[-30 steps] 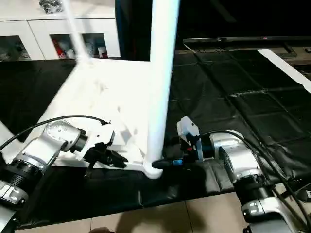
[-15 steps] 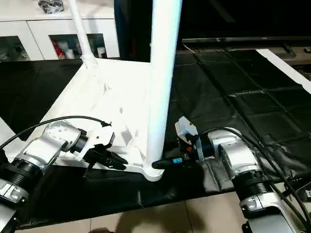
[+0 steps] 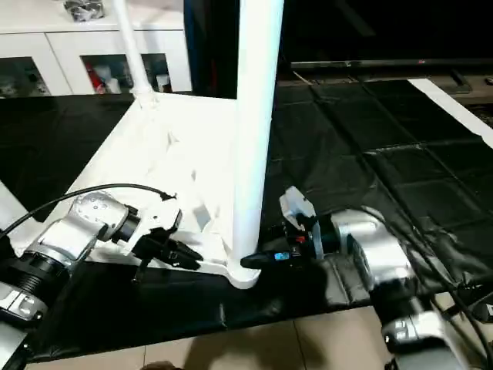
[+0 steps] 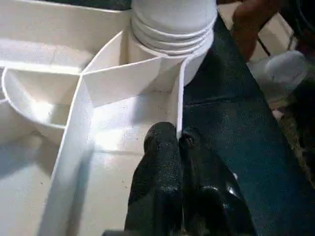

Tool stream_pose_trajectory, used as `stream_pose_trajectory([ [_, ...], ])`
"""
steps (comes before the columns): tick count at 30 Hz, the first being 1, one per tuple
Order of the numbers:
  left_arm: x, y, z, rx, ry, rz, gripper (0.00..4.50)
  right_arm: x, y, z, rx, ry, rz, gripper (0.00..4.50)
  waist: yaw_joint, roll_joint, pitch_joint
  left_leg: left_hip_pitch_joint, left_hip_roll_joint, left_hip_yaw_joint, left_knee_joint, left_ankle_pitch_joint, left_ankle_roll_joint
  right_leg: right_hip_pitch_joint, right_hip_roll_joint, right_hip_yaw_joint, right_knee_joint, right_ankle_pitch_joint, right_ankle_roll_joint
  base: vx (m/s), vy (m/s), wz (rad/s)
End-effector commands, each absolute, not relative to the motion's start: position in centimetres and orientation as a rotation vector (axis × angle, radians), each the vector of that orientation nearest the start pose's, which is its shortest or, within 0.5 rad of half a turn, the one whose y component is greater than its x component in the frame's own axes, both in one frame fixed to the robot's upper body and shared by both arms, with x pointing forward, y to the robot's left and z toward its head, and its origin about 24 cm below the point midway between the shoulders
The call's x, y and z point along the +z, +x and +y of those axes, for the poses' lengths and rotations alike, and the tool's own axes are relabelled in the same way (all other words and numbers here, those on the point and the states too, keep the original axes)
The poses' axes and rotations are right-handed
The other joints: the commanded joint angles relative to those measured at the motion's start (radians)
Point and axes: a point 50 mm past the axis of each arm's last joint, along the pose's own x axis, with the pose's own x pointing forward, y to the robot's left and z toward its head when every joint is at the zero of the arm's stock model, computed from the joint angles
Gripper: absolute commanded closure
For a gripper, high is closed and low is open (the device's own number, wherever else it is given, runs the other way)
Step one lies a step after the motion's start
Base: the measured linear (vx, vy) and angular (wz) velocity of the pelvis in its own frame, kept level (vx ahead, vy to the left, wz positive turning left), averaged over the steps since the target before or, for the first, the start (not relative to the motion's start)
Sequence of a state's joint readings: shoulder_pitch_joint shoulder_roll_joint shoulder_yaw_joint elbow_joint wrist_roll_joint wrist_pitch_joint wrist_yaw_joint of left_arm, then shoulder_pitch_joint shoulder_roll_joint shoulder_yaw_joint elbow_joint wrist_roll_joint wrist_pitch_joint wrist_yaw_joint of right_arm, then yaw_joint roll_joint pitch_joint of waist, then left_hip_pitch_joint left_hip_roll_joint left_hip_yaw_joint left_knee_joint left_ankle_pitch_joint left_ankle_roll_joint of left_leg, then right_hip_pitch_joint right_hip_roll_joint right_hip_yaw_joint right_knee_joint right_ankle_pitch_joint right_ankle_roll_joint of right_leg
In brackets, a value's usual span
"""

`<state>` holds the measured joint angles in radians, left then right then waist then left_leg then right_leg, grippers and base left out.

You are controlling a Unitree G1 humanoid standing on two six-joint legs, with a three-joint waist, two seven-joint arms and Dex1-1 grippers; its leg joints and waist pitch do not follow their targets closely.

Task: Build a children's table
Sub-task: Rotate leg to tighten

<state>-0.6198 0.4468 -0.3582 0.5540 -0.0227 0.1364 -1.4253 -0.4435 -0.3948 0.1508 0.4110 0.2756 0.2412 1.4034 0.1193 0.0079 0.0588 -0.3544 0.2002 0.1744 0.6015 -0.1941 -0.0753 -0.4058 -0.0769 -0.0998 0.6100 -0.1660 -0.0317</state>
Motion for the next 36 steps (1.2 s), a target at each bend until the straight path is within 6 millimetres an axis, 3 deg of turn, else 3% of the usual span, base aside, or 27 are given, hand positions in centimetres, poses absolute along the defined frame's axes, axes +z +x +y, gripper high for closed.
stream_pose_trajectory([
  [1,7.4,31.6,13.0,-1.477,0.382,0.452,4.50,5.6,28.9,-13.8,1.405,0.052,0.336,2.54,-0.003,0.000,-0.069,0.005,0.031,-0.008,-0.071,-0.193,0.030,0.058,-0.073,0.052,-0.087,-0.359,-0.166,0.000,0.000,0.00],
  [3,7.7,31.9,12.3,-1.394,0.315,0.431,4.50,5.0,29.3,-12.8,1.268,0.075,0.323,2.54,-0.014,-0.001,-0.066,0.007,0.031,-0.011,-0.074,-0.214,0.011,0.055,-0.076,0.051,-0.094,-0.432,-0.141,0.000,0.000,0.00],
  [4,7.7,31.8,11.9,-1.365,0.285,0.425,4.50,4.8,29.6,-12.3,1.210,0.092,0.332,2.54,-0.026,-0.007,-0.065,-0.001,0.027,-0.016,-0.078,-0.218,0.002,0.064,-0.077,0.045,-0.094,-0.472,-0.121,0.000,0.000,0.00],
  [6,7.7,31.8,11.5,-1.347,0.264,0.421,4.50,4.6,29.7,-11.9,1.172,0.104,0.339,2.54,-0.043,-0.008,-0.063,-0.013,0.021,-0.019,-0.078,-0.215,0.000,0.069,-0.076,0.039,-0.104,-0.522,-0.084,-0.033,0.010,-0.18],
  [7,7.7,31.7,11.2,-1.335,0.250,0.418,4.50,4.5,29.9,-11.5,1.134,0.116,0.336,2.54,-0.044,-0.011,-0.065,-0.011,0.019,-0.019,-0.076,-0.211,0.004,0.068,-0.076,0.039,-0.108,-0.532,-0.073,0.000,0.000,0.00],
  [9,7.8,31.7,9.6,-1.262,0.197,0.409,4.50,4.1,30.8,-9.9,0.998,0.152,0.348,2.54,-0.061,-0.010,-0.066,-0.005,0.021,-0.016,-0.073,-0.191,0.014,0.058,-0.074,0.043,-0.106,-0.477,-0.100,0.000,0.000,0.00],
  [12,8.0,32.1,8.3,-1.184,0.159,0.393,4.50,3.9,31.7,-8.9,0.885,0.190,0.365,2.54,-0.076,-0.010,-0.067,-0.004,0.015,-0.013,-0.068,-0.187,0.026,0.057,-0.069,0.042,-0.106,-0.462,-0.116,0.000,0.000,0.00],
  [16,8.5,33.1,6.1,-1.025,0.126,0.365,4.50,3.8,33.0,-7.7,0.695,0.195,0.373,2.54,-0.079,-0.005,-0.069,0.001,0.020,-0.012,-0.069,-0.175,0.029,0.053,-0.067,0.044,-0.102,-0.413,-0.136,0.000,0.000,0.00],
  [22,8.5,33.5,6.2,-1.002,0.163,0.363,4.50,4.1,33.2,-7.5,0.689,0.190,0.341,2.54,-0.072,-0.001,-0.075,-0.003,0.022,-0.010,-0.069,-0.131,0.056,0.060,-0.068,0.051,-0.087,-0.268,-0.170,0.000,0.000,0.00],
  [25,8.5,33.6,6.5,-0.998,0.168,0.365,4.50,4.2,33.1,-7.7,0.688,0.195,0.325,1.85,-0.072,0.000,-0.072,-0.003,0.021,-0.009,-0.070,-0.142,0.058,0.061,-0.067,0.050,-0.090,-0.272,-0.174,0.000,0.000,0.00],
  [30,8.3,33.6,7.5,-1.016,0.206,0.378,4.50,4.3,33.0,-8.9,0.688,0.176,0.290,1.42,-0.070,0.003,-0.070,0.000,0.023,-0.011,-0.073,-0.177,0.046,0.060,-0.069,0.051,-0.095,-0.319,-0.162,0.000,0.000,0.00],
  [36,7.9,33.5,9.3,-1.096,0.267,0.410,4.50,4.8,32.0,-11.6,0.807,0.148,0.250,0.92,-0.058,0.005,-0.071,0.003,0.026,-0.010,-0.073,-0.169,0.056,0.060,-0.068,0.054,-0.091,-0.268,-0.172,0.000,0.000,0.00],
])
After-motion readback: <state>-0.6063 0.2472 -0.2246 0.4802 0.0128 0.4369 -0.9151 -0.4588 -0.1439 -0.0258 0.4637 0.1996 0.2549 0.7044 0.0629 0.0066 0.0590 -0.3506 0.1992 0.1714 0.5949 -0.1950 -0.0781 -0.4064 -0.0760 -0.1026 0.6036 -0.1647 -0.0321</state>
